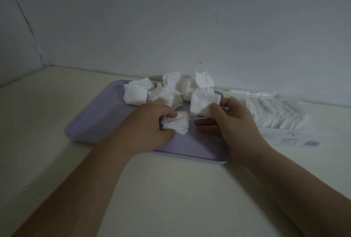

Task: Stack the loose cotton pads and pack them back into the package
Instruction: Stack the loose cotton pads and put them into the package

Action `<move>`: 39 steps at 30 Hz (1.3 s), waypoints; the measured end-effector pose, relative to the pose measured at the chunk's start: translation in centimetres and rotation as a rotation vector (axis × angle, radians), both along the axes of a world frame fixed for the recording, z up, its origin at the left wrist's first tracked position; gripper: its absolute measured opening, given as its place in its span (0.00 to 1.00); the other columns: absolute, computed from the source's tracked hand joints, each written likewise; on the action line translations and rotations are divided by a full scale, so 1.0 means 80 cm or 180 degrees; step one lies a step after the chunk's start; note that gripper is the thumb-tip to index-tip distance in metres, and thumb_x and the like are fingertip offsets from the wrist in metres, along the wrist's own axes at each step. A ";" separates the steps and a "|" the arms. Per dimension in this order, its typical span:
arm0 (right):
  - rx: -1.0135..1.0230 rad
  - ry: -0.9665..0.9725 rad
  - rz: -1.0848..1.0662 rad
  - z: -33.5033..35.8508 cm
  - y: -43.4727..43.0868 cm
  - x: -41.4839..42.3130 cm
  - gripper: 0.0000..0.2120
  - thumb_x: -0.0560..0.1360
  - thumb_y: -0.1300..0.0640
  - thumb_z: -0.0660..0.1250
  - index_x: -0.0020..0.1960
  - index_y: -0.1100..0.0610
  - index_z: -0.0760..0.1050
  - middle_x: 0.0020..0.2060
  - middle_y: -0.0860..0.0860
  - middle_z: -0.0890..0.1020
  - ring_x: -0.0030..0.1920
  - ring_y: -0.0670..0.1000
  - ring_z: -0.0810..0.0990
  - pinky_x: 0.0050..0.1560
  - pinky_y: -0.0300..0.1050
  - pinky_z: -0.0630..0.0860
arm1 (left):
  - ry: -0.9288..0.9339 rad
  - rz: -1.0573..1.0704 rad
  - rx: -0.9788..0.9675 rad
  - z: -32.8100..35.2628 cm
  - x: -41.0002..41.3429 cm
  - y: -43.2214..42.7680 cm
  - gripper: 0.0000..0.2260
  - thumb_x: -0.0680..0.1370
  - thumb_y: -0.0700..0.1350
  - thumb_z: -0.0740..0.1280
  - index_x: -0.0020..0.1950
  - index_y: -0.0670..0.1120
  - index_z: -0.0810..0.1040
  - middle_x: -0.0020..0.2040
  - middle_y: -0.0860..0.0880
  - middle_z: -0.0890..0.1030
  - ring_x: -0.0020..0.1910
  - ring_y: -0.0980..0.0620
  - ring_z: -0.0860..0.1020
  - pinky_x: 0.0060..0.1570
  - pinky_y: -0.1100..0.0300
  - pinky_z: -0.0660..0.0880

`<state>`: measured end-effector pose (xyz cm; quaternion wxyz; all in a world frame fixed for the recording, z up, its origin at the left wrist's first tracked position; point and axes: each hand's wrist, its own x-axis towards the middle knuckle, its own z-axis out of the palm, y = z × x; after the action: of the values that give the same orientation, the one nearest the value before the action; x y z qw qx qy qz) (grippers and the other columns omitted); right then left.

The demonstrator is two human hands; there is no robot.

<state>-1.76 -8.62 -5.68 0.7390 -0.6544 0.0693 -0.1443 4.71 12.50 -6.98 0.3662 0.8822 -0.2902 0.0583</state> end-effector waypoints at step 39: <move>0.0075 -0.0065 0.0732 -0.002 -0.007 -0.007 0.19 0.74 0.56 0.75 0.58 0.68 0.79 0.52 0.66 0.86 0.59 0.68 0.83 0.67 0.69 0.75 | 0.1805 -0.0315 -0.1655 0.037 -0.032 -0.025 0.06 0.82 0.44 0.69 0.58 0.49 0.84 0.52 0.49 0.87 0.44 0.54 0.81 0.42 0.54 0.77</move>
<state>-2.35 -9.20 -5.80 0.7590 -0.6478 -0.0121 -0.0644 2.18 10.50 -4.02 0.6457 0.7260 -0.1950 -0.1341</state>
